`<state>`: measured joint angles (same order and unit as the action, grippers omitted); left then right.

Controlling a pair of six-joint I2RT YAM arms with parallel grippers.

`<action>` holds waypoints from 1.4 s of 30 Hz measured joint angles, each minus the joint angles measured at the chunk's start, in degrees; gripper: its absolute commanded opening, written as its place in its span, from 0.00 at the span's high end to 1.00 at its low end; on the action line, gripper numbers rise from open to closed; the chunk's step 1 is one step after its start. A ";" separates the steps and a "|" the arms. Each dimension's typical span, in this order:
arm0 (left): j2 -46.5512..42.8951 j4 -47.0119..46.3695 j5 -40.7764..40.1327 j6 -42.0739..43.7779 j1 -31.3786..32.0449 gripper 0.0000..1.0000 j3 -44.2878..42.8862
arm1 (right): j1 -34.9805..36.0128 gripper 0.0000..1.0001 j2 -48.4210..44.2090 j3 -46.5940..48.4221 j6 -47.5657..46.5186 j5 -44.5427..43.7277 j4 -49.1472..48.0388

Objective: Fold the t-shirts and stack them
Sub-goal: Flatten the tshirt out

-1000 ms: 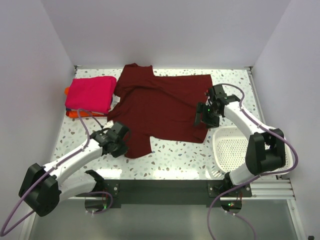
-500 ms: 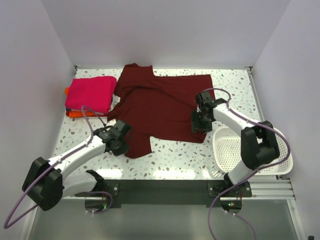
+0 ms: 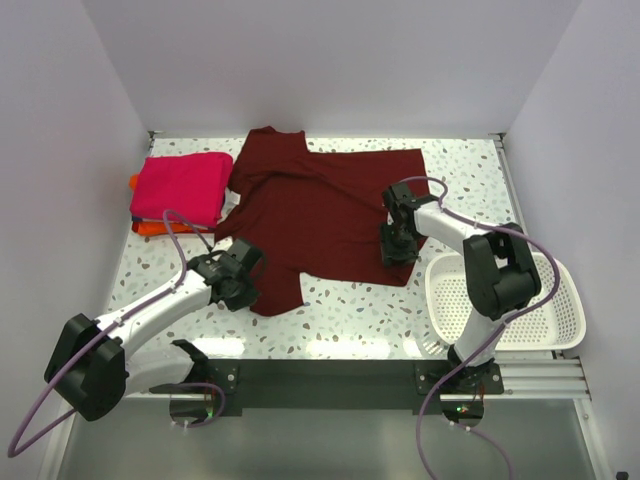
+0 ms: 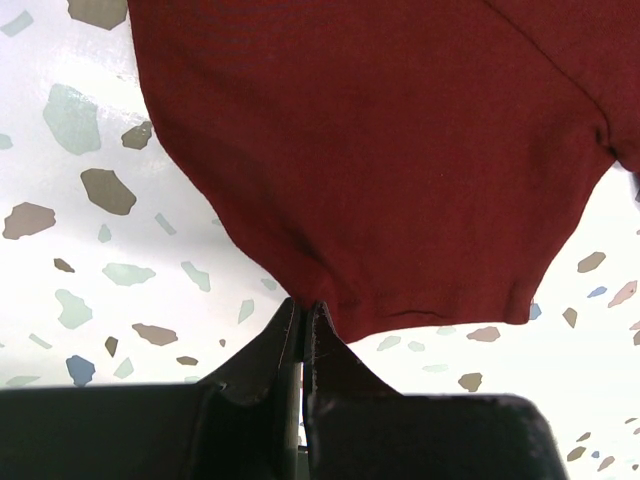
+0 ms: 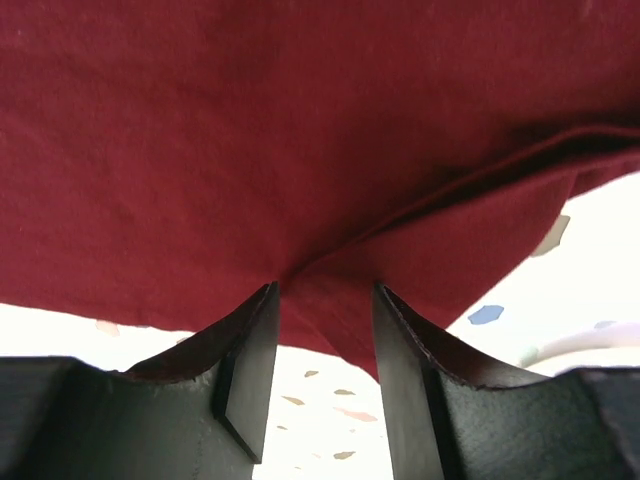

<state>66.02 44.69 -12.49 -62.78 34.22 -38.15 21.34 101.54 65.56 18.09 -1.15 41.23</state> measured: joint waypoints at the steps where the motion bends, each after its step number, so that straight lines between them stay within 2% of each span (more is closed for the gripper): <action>1: 0.00 0.00 0.00 0.00 0.00 1.00 0.00 | 0.00 0.55 0.24 0.13 -0.11 -0.11 -0.26; 9: 0.09 0.00 0.00 0.00 0.00 1.00 0.00 | 0.20 0.60 0.52 0.22 -0.42 -0.92 -0.42; 30: 0.83 -0.02 0.02 0.44 0.00 1.00 0.00 | 1.66 0.62 1.42 0.22 -0.76 -0.90 -0.42; 34: 0.85 -0.02 0.02 0.44 0.00 1.00 0.00 | 2.01 0.68 1.86 0.22 -1.05 -1.25 -0.35; 38: 0.87 -0.02 0.02 0.46 0.00 1.00 -0.04 | 2.19 0.80 1.86 0.22 -1.16 -2.05 -0.17; 42: 0.90 0.00 0.00 0.46 0.00 1.00 -0.55 | 2.29 0.86 1.86 0.22 -1.18 -2.43 0.00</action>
<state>66.92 44.69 -12.49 -62.33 34.22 -38.70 23.64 103.39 65.78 16.91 -3.57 41.23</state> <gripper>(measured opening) 0.036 0.168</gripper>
